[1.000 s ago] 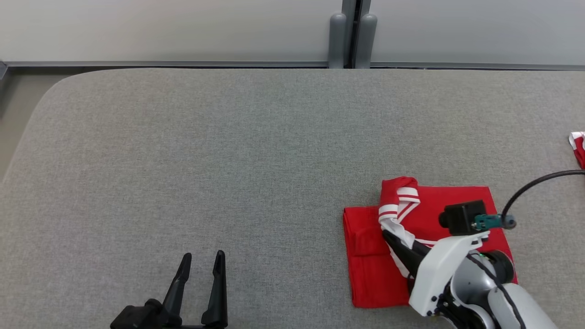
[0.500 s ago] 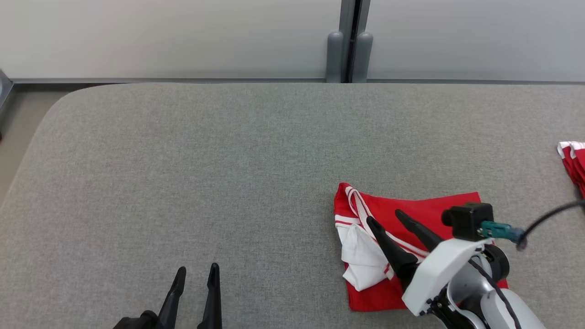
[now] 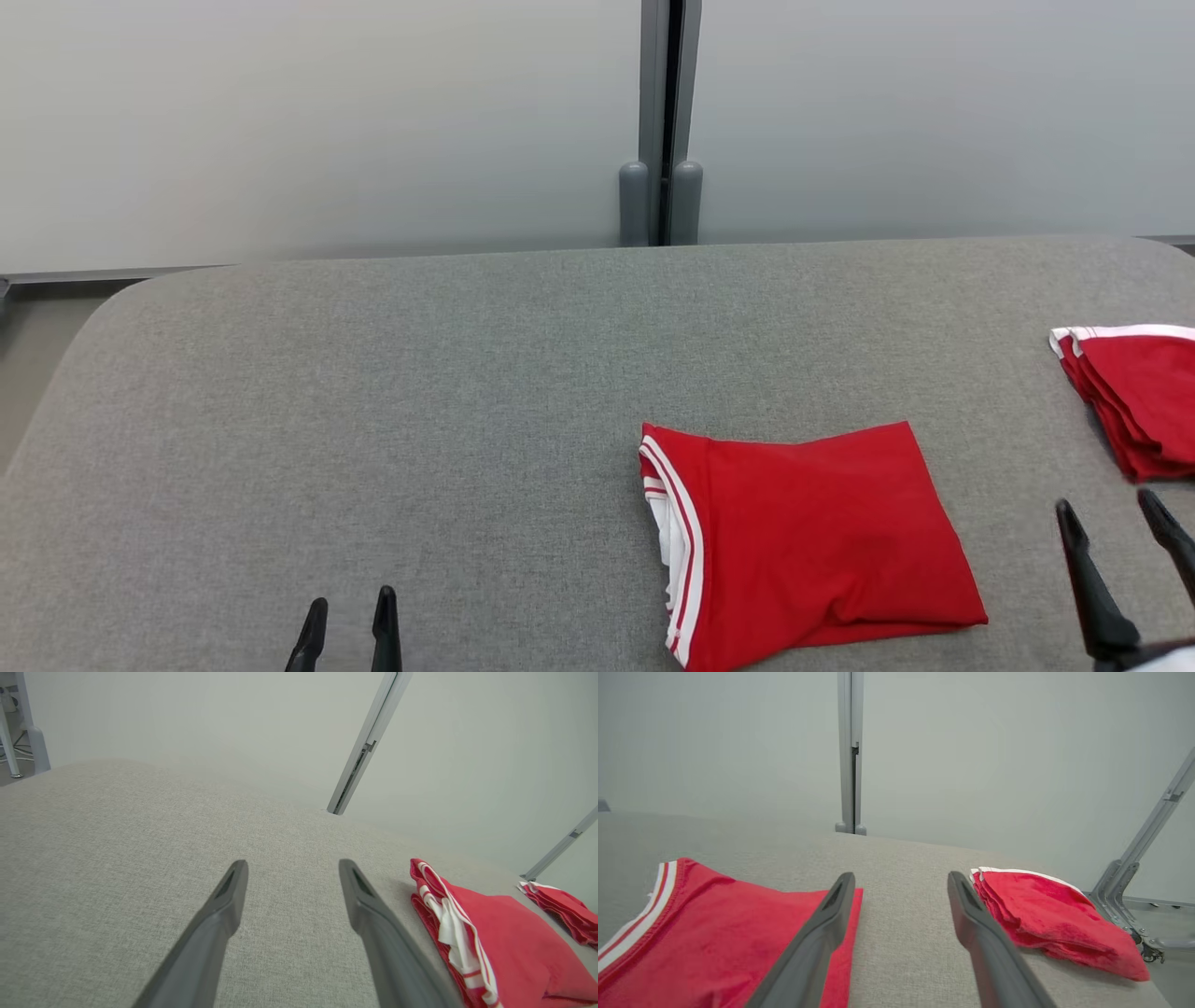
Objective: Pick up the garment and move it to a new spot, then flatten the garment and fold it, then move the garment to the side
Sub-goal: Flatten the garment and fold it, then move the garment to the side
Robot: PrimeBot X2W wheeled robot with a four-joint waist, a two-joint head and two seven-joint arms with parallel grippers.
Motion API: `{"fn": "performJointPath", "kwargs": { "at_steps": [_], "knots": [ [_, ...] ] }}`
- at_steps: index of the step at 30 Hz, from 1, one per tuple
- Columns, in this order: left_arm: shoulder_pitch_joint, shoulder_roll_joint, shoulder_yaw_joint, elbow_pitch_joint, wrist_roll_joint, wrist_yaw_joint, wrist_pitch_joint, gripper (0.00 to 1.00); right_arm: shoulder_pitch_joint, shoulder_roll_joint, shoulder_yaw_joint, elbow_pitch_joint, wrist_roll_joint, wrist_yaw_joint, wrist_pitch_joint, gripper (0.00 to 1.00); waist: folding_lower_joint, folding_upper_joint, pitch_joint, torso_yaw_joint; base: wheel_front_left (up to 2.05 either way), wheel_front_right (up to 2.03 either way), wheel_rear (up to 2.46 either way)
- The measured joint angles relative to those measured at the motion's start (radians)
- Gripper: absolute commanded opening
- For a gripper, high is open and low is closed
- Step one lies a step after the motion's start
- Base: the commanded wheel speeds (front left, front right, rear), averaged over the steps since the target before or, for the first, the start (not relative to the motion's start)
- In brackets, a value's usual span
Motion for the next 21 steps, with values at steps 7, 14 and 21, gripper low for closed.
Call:
{"fn": "performJointPath", "kwargs": {
  "at_steps": [7, 14, 21],
  "knots": [
    [0.000, 0.000, 0.021, 0.007, 0.010, -0.010, 0.000, 1.00, 0.076, 0.052, -0.123, 0.216, -0.123, 0.000, -0.139, 1.00, 0.0000, 0.0000, -0.026, 0.021, 0.00, 0.00, 0.00],
    [0.017, 0.000, 0.044, 0.000, 0.018, -0.015, 0.000, 1.00, 0.079, 0.104, -0.153, 0.228, -0.151, 0.000, -0.142, 1.00, 0.0000, 0.0000, -0.030, 0.018, 0.00, 0.00, 0.00],
    [0.017, 0.000, 0.059, -0.012, 0.021, -0.016, 0.000, 1.00, 0.009, 0.109, -0.087, 0.230, -0.049, 0.000, -0.134, 1.00, 0.0000, 0.0000, -0.016, 0.013, 0.00, 0.00, 0.00]
  ]
}}
